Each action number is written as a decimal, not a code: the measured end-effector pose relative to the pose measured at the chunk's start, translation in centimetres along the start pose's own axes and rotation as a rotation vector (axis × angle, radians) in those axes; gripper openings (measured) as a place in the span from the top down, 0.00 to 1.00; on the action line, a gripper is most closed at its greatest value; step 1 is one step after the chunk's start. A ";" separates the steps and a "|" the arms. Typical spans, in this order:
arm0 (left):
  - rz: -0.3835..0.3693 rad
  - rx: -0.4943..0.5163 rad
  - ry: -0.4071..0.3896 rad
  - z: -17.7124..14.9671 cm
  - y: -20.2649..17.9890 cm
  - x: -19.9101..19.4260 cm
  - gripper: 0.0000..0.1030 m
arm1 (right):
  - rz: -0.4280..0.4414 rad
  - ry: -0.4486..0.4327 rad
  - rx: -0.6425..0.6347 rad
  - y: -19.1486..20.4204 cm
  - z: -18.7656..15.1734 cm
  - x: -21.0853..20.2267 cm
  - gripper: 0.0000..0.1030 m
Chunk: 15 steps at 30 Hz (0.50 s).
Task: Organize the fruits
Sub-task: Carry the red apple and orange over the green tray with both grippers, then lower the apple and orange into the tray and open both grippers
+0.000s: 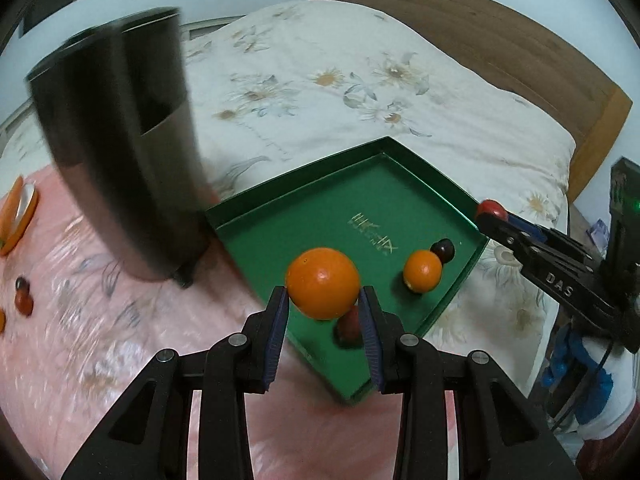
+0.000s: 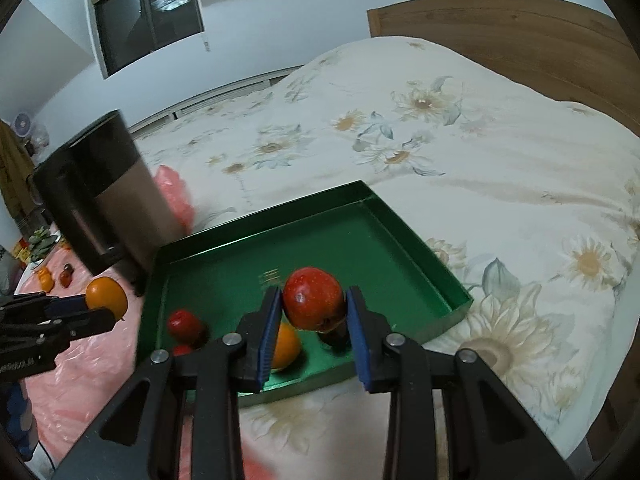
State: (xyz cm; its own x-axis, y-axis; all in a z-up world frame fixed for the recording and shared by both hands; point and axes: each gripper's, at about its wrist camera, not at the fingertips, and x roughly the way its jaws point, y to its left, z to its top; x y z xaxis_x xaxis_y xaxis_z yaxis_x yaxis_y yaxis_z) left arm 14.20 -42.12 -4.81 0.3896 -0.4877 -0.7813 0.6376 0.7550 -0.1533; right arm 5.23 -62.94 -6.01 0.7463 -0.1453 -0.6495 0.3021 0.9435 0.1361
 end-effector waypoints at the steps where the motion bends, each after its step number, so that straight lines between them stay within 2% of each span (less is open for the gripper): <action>1: -0.006 0.000 0.002 0.2 -0.1 0.4 0.70 | -0.003 0.001 0.000 -0.3 0.1 0.5 0.72; 9: -0.016 0.015 0.041 0.7 -1.4 3.9 0.70 | -0.021 0.014 -0.001 -1.5 0.1 2.9 0.72; 15: -0.008 0.077 0.052 1.0 -3.2 5.9 0.70 | -0.045 0.028 0.022 -2.5 0.2 5.4 0.72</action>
State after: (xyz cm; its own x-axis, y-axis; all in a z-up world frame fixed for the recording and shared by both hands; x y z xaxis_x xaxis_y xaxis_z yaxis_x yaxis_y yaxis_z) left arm 15.16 -47.83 -8.31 0.3507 -0.4690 -0.8106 0.6908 0.7140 -0.1143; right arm 8.68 -66.12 -9.72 0.7151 -0.1789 -0.6757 0.3485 0.9293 0.1227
